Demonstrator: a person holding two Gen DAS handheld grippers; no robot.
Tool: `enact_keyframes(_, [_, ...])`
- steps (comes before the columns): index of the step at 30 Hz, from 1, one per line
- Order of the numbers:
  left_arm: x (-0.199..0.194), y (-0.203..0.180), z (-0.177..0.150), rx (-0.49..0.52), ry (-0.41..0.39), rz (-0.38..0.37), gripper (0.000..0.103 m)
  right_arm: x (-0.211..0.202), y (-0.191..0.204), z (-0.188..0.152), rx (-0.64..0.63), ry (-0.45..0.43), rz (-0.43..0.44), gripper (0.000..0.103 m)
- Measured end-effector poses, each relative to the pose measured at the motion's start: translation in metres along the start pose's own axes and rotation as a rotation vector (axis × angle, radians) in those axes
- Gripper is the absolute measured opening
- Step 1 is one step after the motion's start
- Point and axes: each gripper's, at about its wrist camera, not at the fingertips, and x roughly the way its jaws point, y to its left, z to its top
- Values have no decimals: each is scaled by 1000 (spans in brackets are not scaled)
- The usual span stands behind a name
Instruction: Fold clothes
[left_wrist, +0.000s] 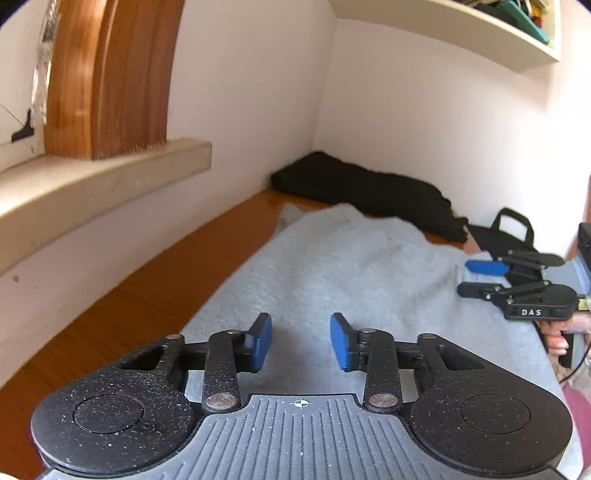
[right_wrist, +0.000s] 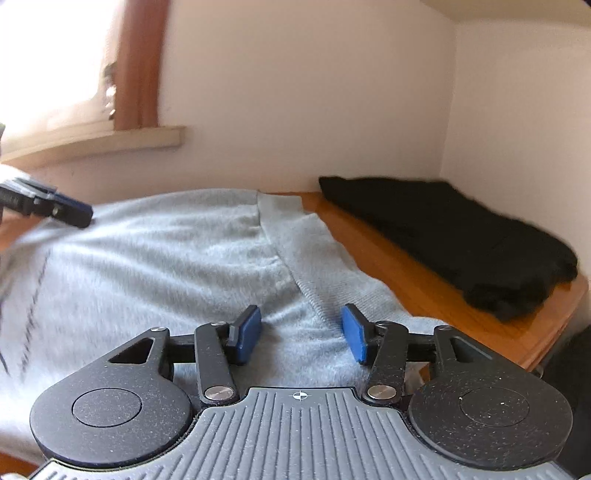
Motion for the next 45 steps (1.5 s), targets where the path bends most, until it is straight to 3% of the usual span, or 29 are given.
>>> enact_keyframes(15, [8, 3, -7, 24, 26, 41, 37, 4, -2, -3, -46, -50, 9, 51])
enact_keyframes(18, [4, -2, 1, 40, 12, 16, 37, 4, -5, -5, -32, -61, 24, 52])
enact_keyframes(22, [21, -15, 32, 67, 7, -30, 37, 4, -6, -7, -31, -76, 32, 53])
enact_keyframes(31, [127, -56, 110, 203, 127, -83, 37, 9, -10, -5, -47, -78, 70, 57])
enact_keyframes(35, [162, -62, 112, 238, 171, -52, 34, 12, -13, -2, -73, -77, 89, 57])
enact_keyframes(38, [173, -53, 113, 209, 154, -21, 29, 14, -14, 0, -76, -88, 88, 57])
enact_keyframes(45, [175, -51, 116, 250, 86, 126, 28, 3, -12, -4, -62, -129, 43, 58])
